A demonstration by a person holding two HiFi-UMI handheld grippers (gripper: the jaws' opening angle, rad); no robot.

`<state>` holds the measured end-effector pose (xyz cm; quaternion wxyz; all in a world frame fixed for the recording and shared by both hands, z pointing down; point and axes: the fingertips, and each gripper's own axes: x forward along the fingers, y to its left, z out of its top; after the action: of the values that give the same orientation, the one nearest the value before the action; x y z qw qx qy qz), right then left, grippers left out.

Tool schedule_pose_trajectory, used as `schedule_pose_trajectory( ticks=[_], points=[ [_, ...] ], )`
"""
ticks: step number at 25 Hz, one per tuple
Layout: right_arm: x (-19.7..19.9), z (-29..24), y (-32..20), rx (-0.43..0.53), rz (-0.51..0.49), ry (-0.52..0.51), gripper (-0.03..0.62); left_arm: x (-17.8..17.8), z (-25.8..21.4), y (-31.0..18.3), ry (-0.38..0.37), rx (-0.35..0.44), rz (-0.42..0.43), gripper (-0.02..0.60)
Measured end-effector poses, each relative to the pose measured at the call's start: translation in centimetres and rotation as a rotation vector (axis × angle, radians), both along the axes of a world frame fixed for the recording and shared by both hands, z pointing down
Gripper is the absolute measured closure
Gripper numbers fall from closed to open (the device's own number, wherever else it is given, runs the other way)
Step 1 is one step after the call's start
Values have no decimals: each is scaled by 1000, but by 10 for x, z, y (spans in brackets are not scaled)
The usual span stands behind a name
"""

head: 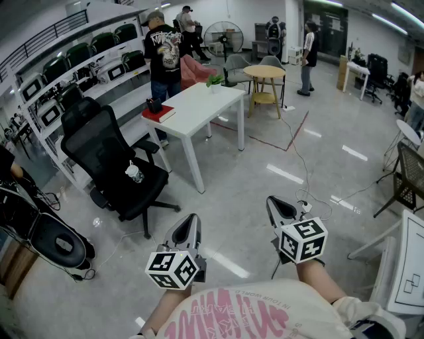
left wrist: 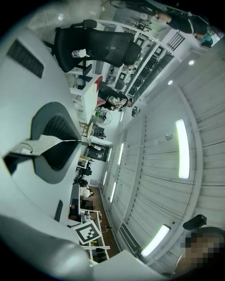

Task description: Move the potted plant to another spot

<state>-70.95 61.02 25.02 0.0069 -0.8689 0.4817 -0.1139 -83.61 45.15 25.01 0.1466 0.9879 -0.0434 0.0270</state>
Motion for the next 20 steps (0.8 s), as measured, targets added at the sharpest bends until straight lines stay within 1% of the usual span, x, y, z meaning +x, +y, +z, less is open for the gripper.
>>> schedule_pose_trajectory(
  ticks=[7,14,20],
  points=[
    [15,1,7,3,5,-1,582,16,1,9,-3,1,12,555],
    [35,2,9,13,4,-6,582,32,0,7,5,-5,-1,555],
    [49,22,21,57,-9,-84,582,41,13,22,50,-41,19,555]
  ],
)
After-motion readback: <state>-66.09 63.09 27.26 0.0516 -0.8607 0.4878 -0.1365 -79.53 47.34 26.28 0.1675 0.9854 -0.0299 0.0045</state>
